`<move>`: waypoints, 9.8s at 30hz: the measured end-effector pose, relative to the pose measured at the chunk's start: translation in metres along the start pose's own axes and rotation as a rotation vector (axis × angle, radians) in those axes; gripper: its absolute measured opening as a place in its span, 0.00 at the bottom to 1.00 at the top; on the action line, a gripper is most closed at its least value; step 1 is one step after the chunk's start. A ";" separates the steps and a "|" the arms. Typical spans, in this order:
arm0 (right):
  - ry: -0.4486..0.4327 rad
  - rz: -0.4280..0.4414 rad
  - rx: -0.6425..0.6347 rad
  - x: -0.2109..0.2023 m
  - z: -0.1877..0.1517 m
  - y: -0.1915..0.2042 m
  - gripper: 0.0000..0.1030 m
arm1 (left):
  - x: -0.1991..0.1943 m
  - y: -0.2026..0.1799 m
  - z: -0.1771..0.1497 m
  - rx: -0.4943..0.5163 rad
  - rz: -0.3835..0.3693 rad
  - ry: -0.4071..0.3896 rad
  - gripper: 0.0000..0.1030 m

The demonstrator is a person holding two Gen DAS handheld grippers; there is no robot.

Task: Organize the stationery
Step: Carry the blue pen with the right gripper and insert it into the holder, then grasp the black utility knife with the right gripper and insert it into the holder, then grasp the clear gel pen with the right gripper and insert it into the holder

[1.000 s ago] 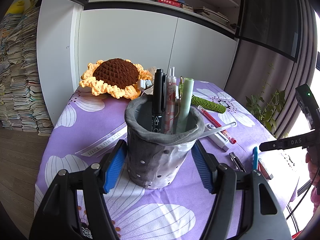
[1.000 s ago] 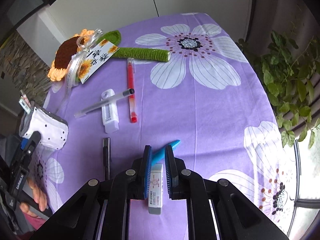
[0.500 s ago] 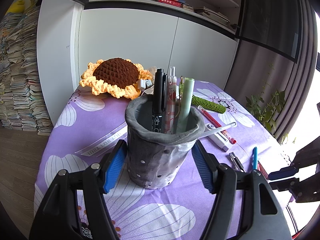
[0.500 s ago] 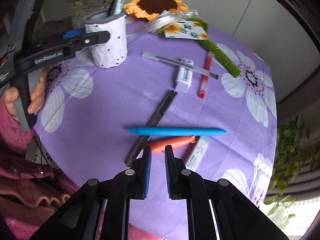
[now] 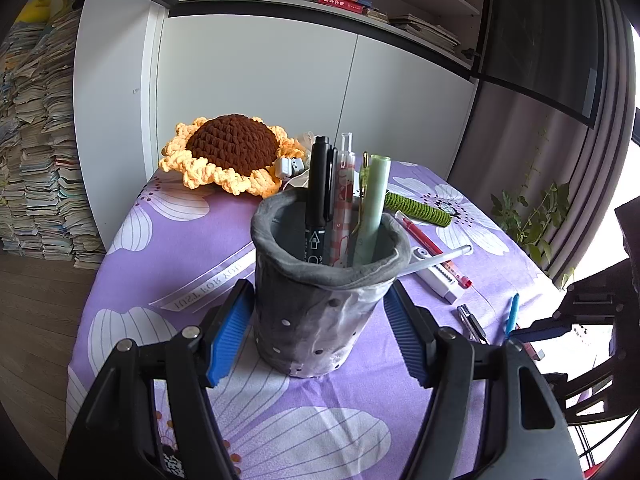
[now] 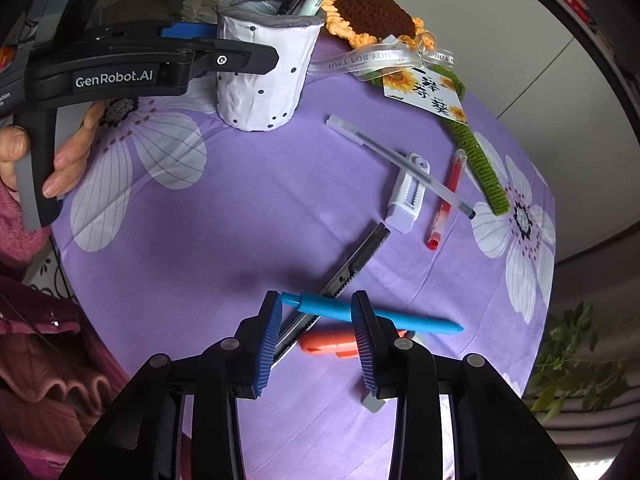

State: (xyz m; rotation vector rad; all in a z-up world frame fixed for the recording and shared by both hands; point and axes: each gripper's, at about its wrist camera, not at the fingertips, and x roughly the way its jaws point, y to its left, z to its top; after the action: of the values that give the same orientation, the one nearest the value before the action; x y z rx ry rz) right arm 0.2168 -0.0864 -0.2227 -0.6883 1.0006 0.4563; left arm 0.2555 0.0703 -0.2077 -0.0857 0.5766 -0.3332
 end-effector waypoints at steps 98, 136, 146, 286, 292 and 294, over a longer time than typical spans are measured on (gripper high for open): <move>-0.227 0.048 0.234 -0.072 0.050 -0.092 0.11 | 0.005 0.004 0.002 -0.023 -0.009 0.024 0.66; -0.290 0.262 0.278 -0.039 0.132 -0.034 0.11 | 0.006 0.002 0.003 -0.019 -0.017 0.027 0.65; -0.277 0.271 0.293 -0.040 0.121 -0.045 0.11 | 0.006 0.003 0.003 -0.019 -0.017 0.026 0.65; 0.058 0.408 0.561 0.065 0.050 -0.142 0.12 | 0.003 -0.012 0.008 0.078 0.025 -0.060 0.68; 0.147 0.447 0.505 0.051 0.025 -0.102 0.12 | 0.003 -0.012 0.008 0.077 0.024 -0.061 0.68; 0.155 0.443 0.464 0.044 0.021 -0.089 0.12 | 0.003 -0.013 0.008 0.078 0.025 -0.060 0.68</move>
State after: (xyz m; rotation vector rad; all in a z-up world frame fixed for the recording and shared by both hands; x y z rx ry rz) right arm 0.3075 -0.1323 -0.2257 -0.0804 1.3560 0.5338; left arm 0.2586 0.0570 -0.2002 -0.0134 0.5040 -0.3278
